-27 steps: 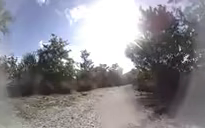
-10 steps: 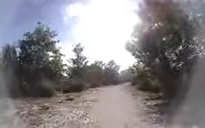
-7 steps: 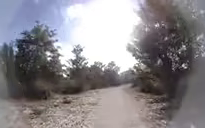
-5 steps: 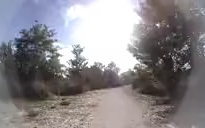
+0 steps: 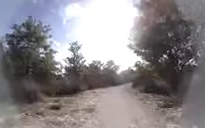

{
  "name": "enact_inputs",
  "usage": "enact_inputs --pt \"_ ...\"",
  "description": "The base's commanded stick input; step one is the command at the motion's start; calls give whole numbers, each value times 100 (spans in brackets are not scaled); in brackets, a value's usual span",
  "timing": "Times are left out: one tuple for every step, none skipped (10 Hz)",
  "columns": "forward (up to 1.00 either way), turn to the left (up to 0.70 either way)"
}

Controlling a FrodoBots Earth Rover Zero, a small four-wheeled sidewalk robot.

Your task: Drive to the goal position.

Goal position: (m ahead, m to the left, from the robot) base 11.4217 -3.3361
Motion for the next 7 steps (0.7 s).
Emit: enact_inputs --pt "70 0" --pt "70 0" --pt "70 0" --pt "70 0" --pt "70 0" --pt "70 0" --pt "70 0"
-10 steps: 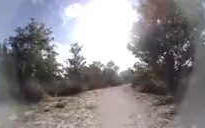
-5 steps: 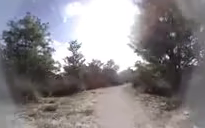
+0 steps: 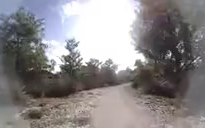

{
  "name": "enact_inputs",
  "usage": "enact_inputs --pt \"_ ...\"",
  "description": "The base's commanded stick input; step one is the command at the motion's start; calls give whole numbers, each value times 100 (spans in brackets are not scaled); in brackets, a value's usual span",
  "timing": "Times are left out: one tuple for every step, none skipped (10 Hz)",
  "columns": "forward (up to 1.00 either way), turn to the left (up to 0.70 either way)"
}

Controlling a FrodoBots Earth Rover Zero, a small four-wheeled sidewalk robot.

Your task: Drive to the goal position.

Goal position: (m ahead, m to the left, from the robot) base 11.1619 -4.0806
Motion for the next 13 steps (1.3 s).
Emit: enact_inputs --pt "70 0" --pt "70 0" --pt "70 0" --pt "70 0" --pt "70 0" --pt "70 0" --pt "70 0" --pt "70 0" --pt "70 0" --pt "70 0" --pt "70 0" --pt "70 0" --pt "70 0"
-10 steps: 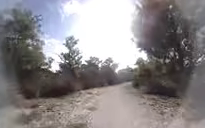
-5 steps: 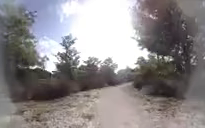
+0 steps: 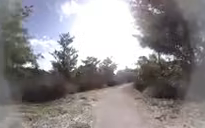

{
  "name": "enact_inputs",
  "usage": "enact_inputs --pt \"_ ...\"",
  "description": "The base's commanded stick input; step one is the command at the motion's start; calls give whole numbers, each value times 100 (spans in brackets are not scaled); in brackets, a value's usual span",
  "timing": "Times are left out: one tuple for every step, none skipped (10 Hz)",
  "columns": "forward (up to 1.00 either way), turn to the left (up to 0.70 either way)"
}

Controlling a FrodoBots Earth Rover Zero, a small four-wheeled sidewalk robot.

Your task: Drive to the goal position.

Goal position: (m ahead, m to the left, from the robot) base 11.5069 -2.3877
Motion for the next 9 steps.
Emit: enact_inputs --pt "70 0" --pt "70 0" --pt "70 0" --pt "70 0" --pt "70 -35" --pt "70 -35" --pt "70 -23" --pt "70 -11" --pt "70 0"
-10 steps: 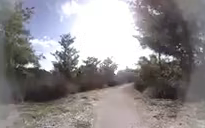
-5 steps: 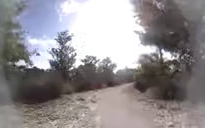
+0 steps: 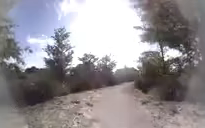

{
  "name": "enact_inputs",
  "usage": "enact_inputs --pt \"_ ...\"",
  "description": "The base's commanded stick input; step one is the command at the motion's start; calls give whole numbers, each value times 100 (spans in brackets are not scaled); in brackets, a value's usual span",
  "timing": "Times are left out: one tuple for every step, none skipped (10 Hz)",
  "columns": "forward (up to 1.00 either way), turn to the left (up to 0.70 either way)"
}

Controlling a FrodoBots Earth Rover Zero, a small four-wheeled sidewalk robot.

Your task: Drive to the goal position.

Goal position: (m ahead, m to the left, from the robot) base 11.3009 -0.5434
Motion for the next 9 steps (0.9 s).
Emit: enact_inputs --pt "70 0" --pt "70 0" --pt "70 0" --pt "70 0" --pt "70 0" --pt "70 0" --pt "70 0" --pt "70 0" --pt "70 0"
